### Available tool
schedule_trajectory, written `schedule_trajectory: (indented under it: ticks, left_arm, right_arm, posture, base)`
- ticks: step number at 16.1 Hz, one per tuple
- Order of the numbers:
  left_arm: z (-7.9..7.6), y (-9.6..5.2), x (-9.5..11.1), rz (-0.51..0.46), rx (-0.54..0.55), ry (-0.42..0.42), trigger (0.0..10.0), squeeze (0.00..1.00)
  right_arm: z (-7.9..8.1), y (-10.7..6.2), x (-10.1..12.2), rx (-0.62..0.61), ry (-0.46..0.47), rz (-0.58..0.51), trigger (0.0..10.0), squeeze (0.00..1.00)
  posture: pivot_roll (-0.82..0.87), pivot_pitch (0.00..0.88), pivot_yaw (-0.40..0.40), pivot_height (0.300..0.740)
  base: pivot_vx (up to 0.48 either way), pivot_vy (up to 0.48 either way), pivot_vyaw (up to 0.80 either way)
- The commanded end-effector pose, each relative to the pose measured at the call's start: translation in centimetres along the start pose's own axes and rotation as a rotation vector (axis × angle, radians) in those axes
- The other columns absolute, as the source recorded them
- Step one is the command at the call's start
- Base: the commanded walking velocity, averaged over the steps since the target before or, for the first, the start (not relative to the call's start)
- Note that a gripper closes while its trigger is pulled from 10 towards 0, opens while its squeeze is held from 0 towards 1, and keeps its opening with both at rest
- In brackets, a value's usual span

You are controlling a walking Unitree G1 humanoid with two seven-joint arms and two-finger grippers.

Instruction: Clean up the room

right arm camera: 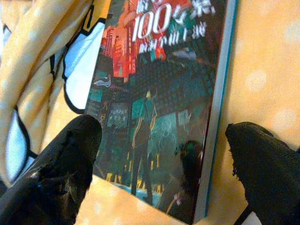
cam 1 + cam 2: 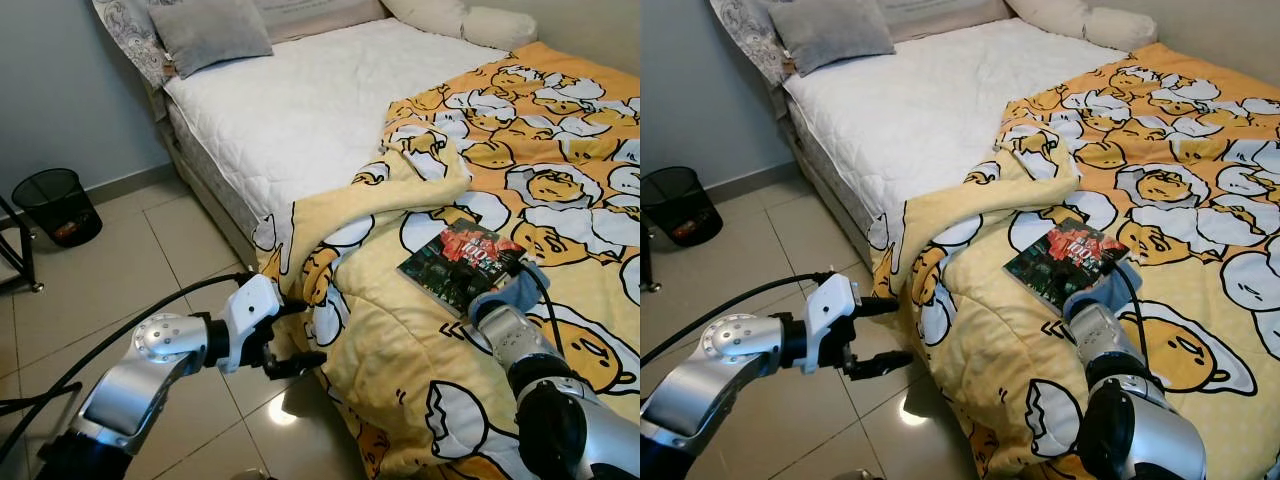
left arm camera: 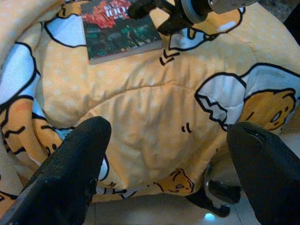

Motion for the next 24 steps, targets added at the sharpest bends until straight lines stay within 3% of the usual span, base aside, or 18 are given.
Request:
schedule_trajectory:
  ticks: [1, 7, 10, 13, 15, 17, 18, 19, 20, 21, 23, 24]
  left_arm:
    - [-0.3, -0.1, 0.1, 0.008, -0.009, 0.004, 10.0, 0.24]
    - [-1.1, -0.7, -0.1, 0.016, -0.018, -0.014, 10.0, 0.24]
    - [-1.7, -1.2, -0.3, 0.030, -0.021, -0.020, 10.0, 0.24]
    - [-2.2, -1.4, -0.4, 0.047, -0.024, -0.029, 10.0, 0.24]
    - [-2.4, -1.4, -0.4, 0.051, -0.028, -0.034, 10.0, 0.24]
    - [-2.5, -1.5, -0.5, 0.058, -0.030, -0.042, 10.0, 0.24]
    - [-2.6, -1.5, -0.5, 0.059, -0.029, -0.044, 10.0, 0.24]
    - [-2.5, -1.4, -0.5, 0.059, -0.027, -0.045, 10.0, 0.24]
    - [-2.5, -1.3, -0.3, 0.053, -0.024, -0.045, 10.0, 0.24]
    - [-2.5, -1.2, -0.2, 0.049, -0.023, -0.045, 10.0, 0.24]
    - [-2.5, -1.2, -0.2, 0.045, -0.025, -0.045, 10.0, 0.24]
    - [-2.6, -1.2, -0.3, 0.045, -0.026, -0.045, 10.0, 0.24]
  right_arm:
    - [1.0, 0.1, 0.6, 0.038, 0.071, -0.017, 10.0, 0.00]
    - [2.4, 0.2, -0.7, 0.140, 0.137, 0.039, 10.0, 0.00]
    - [1.3, 0.0, -2.9, 0.036, 0.079, 0.114, 10.0, 0.00]
    - [0.7, -0.2, -4.6, -0.025, 0.110, 0.149, 10.0, 0.00]
    - [1.1, -0.2, -4.6, -0.005, 0.160, 0.138, 10.0, 0.00]
    - [2.7, 0.1, -2.9, 0.083, 0.293, 0.048, 10.0, 0.00]
    - [2.9, 0.1, -2.5, 0.102, 0.303, 0.031, 10.0, 0.00]
    - [3.3, 0.2, -1.9, 0.137, 0.305, 0.001, 7.1, 0.00]
    - [3.7, 0.2, -1.3, 0.171, 0.318, -0.028, 3.3, 0.00]
    - [3.9, 0.2, -0.9, 0.186, 0.337, -0.045, 1.5, 0.00]
    - [4.2, 0.2, 0.3, 0.213, 0.383, -0.098, 0.0, 0.00]
    - [4.2, 0.2, 0.4, 0.215, 0.387, -0.103, 0.0, 0.00]
  posture:
    - [0.01, 0.000, 0.064, 0.740]
    - [0.04, 0.025, 0.044, 0.740]
    - [0.07, 0.060, 0.036, 0.740]
    - [0.10, 0.085, 0.037, 0.740]
    - [0.10, 0.092, 0.039, 0.740]
    - [0.10, 0.097, 0.039, 0.740]
    - [0.10, 0.093, 0.037, 0.740]
    - [0.10, 0.088, 0.034, 0.740]
    - [0.10, 0.084, 0.031, 0.740]
    - [0.10, 0.083, 0.031, 0.740]
    - [0.09, 0.076, 0.034, 0.740]
    - [0.09, 0.075, 0.035, 0.740]
  base:
    - [0.000, 0.000, 0.00]
    - [0.000, 0.000, 0.00]
    - [0.000, 0.000, 0.00]
    - [0.000, 0.000, 0.00]
    - [0.000, 0.000, 0.00]
    - [0.000, 0.000, 0.00]
    - [0.000, 0.000, 0.00]
    - [0.000, 0.000, 0.00]
    - [0.000, 0.000, 0.00]
    - [0.000, 0.000, 0.00]
    - [0.000, 0.000, 0.00]
    - [0.000, 0.000, 0.00]
Point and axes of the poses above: a point about 5 cm out from each wrist's last joint towards the gripper, its own y axis pointing out of the wrist towards the gripper, its own x axis along the axis of the wrist's last joint, z = x × y, the point moved 1 cm from there along y, pointing out of the wrist towards the gripper, and after that the axes turned 6 degrees about -y, right-handed, at the moved point
